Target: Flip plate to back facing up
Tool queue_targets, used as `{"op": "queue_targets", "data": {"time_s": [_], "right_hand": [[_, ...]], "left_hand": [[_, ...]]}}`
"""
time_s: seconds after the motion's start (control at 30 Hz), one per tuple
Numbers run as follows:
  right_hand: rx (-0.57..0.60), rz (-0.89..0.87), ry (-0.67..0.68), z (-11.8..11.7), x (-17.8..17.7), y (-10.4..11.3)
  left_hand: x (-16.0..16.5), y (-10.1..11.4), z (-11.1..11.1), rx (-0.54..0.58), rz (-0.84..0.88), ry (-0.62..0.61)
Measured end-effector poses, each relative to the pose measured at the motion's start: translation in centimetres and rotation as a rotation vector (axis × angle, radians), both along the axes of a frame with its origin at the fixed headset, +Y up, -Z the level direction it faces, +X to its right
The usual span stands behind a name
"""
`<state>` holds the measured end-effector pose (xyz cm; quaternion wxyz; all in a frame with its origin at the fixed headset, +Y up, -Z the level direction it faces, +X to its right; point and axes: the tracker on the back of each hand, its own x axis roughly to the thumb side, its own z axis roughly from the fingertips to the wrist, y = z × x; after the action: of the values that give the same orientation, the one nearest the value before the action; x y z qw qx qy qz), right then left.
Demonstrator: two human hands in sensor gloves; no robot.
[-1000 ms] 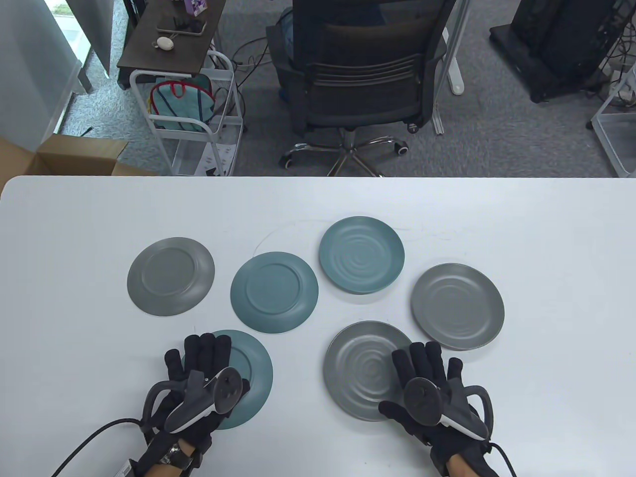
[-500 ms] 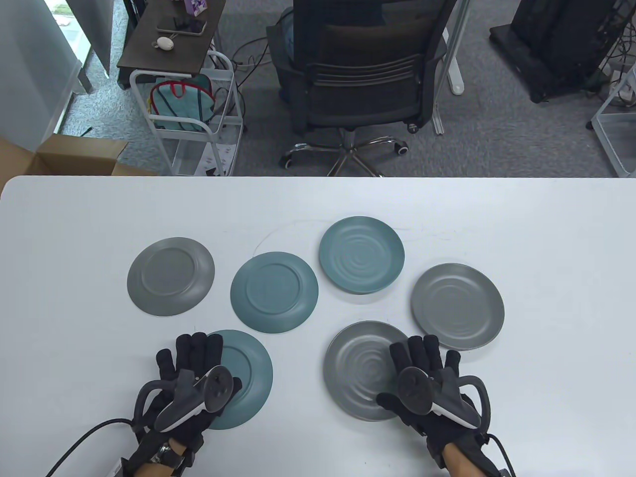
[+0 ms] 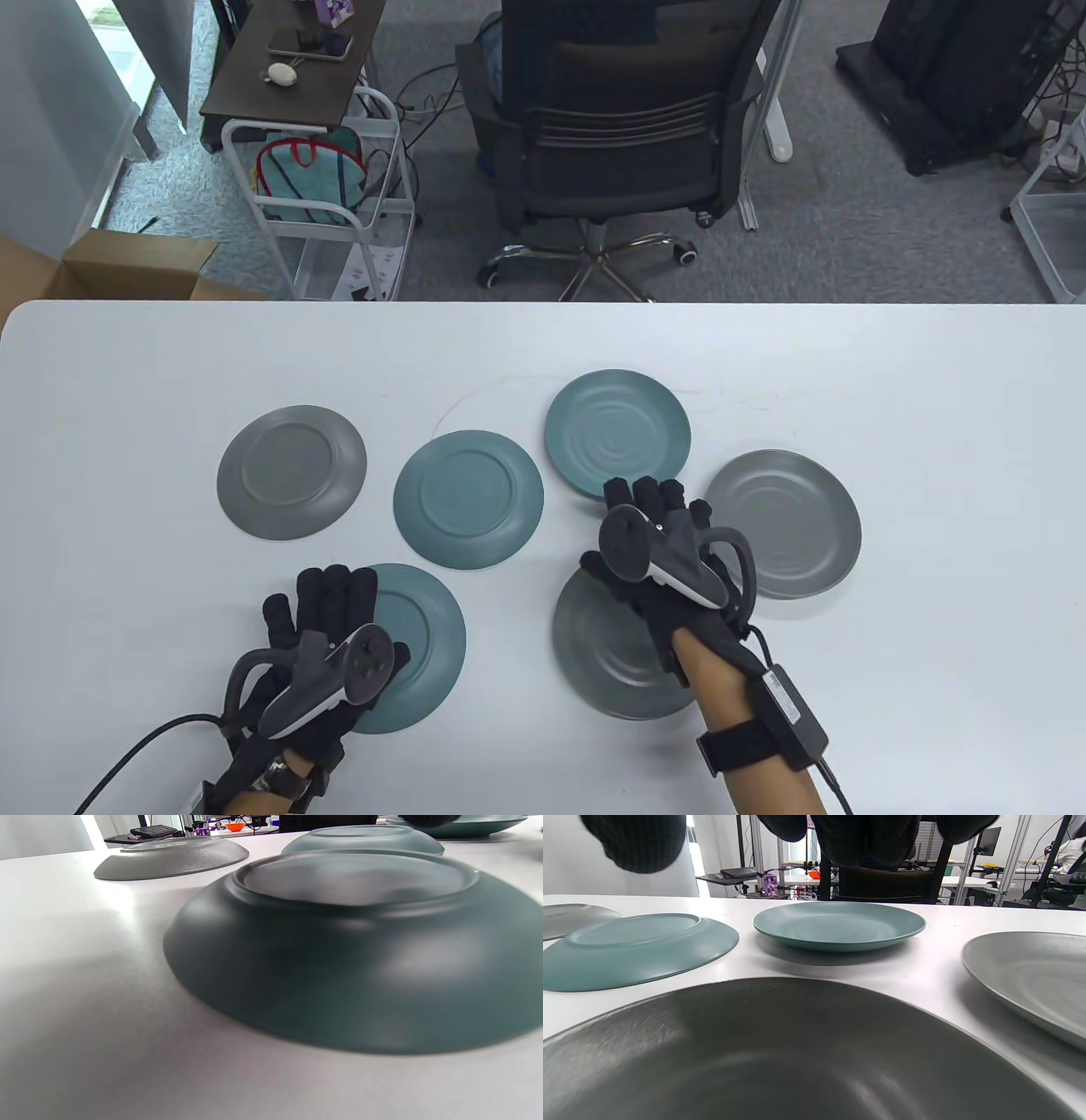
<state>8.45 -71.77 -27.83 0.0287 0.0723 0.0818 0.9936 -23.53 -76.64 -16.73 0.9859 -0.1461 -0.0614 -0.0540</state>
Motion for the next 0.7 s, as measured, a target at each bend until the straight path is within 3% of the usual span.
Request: {"op": "queue_targets", "data": {"time_s": [0.17,0.4,0.7], "right_hand": [[-0.048,0.001,-0.046,-3.9,-1.8,-0.8],[-0.118,-0.021,-0.167,-7.8,-2.6,-2.8],[-0.221,-0.01,-0.25,-9.3,-2.7,-5.3]], "left_hand": [[-0.3,0.2,0.0,0.008,0.005,0.008],[-1.1,0.5,-0.1,0.015,0.021,0.033],[-1.3,0.5,-0.2,0.009,0.027,0.041]]}}
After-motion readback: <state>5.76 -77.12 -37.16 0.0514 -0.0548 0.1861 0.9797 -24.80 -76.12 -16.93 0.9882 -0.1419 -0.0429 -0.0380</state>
